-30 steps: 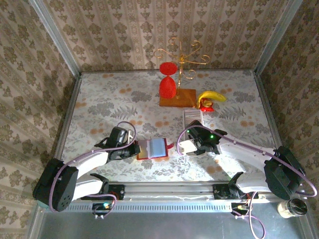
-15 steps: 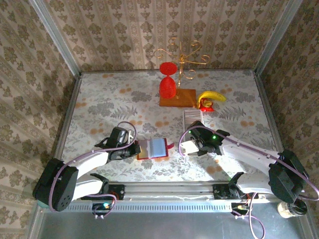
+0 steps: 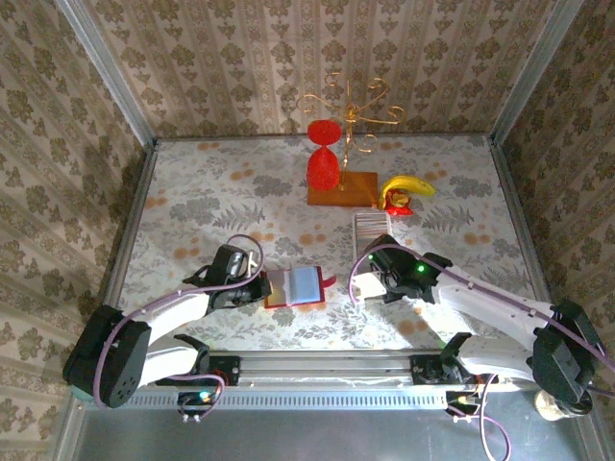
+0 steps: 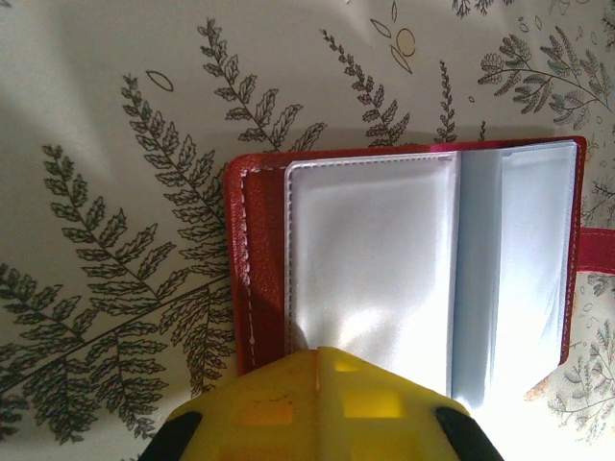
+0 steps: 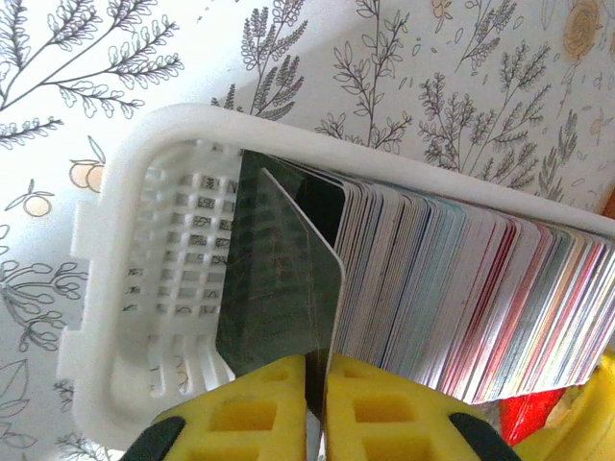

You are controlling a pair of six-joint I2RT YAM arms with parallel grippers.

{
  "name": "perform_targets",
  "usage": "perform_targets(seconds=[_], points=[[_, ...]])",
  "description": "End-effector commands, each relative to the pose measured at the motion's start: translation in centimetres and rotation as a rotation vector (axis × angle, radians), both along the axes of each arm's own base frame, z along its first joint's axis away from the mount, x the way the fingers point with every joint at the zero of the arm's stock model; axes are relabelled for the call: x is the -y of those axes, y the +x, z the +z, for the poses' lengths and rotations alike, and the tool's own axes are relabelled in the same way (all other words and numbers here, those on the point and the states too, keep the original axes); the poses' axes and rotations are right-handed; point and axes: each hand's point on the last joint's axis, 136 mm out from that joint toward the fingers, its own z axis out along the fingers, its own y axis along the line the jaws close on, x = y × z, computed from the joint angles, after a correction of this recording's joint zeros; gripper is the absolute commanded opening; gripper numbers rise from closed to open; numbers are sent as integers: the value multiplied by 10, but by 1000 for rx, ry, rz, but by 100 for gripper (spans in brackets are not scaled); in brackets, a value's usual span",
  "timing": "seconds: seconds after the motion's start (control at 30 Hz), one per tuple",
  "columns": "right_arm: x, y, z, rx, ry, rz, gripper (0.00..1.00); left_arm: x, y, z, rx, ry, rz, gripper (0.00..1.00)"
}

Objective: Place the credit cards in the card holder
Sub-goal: Pick up the credit card from the storage box, then insert the credit card into the card slot.

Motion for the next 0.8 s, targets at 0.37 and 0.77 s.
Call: perform_targets(seconds=[0.37,0.77], points=[[-15,-43,64,-142,212,-196,0,-9,-16,-17,-51,55,-8,0],[-117,0,127,-543,1047,-1101,0,-11,-16,-15,-43,64,2,0]])
